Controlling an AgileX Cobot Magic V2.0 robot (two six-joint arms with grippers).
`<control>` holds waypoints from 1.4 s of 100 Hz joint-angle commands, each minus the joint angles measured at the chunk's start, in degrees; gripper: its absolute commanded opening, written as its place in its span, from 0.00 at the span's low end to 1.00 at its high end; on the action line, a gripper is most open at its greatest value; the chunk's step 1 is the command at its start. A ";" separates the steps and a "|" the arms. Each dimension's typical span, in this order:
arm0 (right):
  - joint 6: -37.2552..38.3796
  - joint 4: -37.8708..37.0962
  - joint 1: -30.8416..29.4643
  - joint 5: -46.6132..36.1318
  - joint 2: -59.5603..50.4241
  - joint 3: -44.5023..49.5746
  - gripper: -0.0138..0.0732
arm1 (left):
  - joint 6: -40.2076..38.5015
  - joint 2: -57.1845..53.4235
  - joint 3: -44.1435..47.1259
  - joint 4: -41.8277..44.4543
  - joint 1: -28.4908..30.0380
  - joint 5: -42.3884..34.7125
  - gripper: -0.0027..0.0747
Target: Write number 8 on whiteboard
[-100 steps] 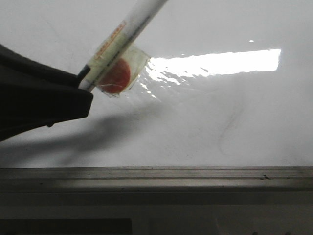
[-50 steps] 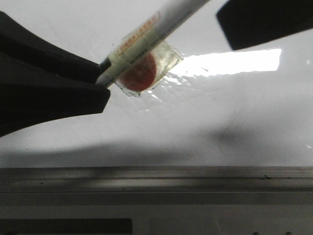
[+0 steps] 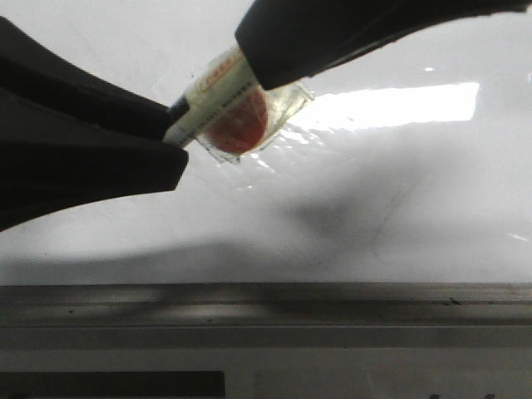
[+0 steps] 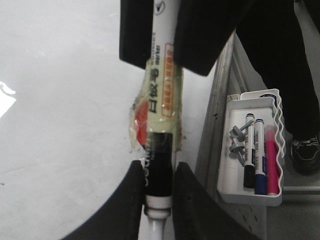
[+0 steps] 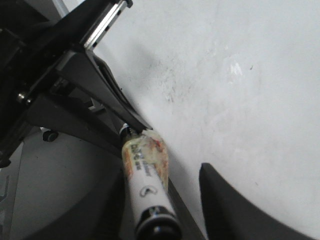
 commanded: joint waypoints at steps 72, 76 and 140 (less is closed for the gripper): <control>2.36 3.02 -0.29 -5.21 0.24 -2.07 0.08 | -13.62 -11.62 -1.94 -1.50 -0.34 5.99 0.47; 3.65 3.02 -0.68 -5.21 0.24 -2.07 0.08 | -14.67 -14.95 -1.94 -2.27 -0.34 8.91 0.47; 7.25 3.02 -15.35 6.48 2.04 -15.68 0.11 | -14.77 -32.92 -1.94 -13.65 -0.34 23.95 0.47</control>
